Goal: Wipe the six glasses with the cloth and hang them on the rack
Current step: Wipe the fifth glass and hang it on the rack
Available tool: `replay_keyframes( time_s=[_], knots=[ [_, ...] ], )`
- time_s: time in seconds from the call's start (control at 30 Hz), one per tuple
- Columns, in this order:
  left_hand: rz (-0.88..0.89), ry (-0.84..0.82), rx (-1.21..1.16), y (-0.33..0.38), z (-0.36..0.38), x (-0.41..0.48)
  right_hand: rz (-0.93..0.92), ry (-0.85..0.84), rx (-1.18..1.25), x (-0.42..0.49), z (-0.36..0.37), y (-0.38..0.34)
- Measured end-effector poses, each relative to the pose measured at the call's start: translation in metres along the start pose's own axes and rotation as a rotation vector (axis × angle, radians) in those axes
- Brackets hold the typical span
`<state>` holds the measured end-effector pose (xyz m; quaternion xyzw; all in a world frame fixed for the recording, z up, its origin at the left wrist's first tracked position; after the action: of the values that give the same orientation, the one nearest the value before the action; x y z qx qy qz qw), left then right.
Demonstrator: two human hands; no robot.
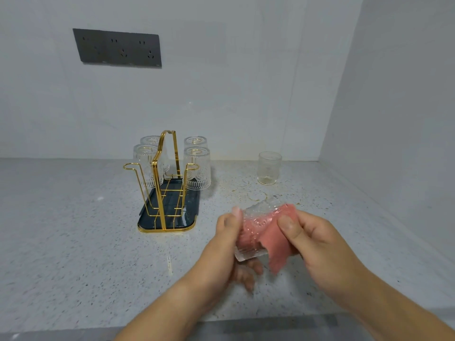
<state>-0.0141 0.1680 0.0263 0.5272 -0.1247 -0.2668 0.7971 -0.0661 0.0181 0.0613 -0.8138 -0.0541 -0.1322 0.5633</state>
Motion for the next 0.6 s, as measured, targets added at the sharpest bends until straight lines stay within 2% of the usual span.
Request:
replay_keyframes(
  time_s=[0.07,0.13,0.17,0.27,0.37,0.4,0.43,0.47,0.53,0.6],
  knots=[
    [-0.180,-0.080,-0.115,0.002,0.000,-0.002,-0.063,-0.010,-0.098,-0.005,0.000,-0.001],
    [-0.210,-0.087,-0.151,0.005,-0.001,-0.004,-0.086,-0.030,-0.100,-0.009,0.002,-0.003],
    [-0.172,-0.065,-0.139,0.005,0.000,-0.005,-0.091,-0.041,-0.087,-0.011,0.004,-0.002],
    [0.171,0.009,0.074,0.007,-0.006,-0.004,-0.081,-0.021,-0.018,-0.009,0.003,0.000],
    [0.537,-0.051,0.658,0.006,-0.017,-0.009,0.039,0.008,0.109,-0.005,-0.002,0.004],
    [0.600,-0.052,0.757,0.006,-0.019,-0.010,0.074,0.006,0.141,-0.003,-0.003,0.003],
    [0.602,-0.048,0.732,0.006,-0.020,-0.010,0.091,0.001,0.157,-0.002,-0.002,0.003],
    [0.552,-0.065,0.591,0.006,-0.017,-0.009,0.087,0.004,0.159,0.000,-0.003,0.002],
    [0.364,-0.110,0.227,0.004,-0.012,-0.004,0.038,0.027,0.138,0.000,-0.001,-0.005],
    [0.132,-0.093,-0.007,0.004,-0.006,-0.001,-0.024,0.050,0.114,-0.001,0.000,-0.008]
  ],
)
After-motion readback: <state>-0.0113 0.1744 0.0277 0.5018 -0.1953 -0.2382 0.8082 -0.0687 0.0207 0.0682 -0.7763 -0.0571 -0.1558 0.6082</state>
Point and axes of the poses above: each hand's wrist, its own x-axis towards the middle knuckle, its own z-axis out of the palm, y = z × x, the point moved 3 cm from there along x, towards the middle knuckle, and after that the axes turned 10 degrees about -x, right-handed, at the moved point
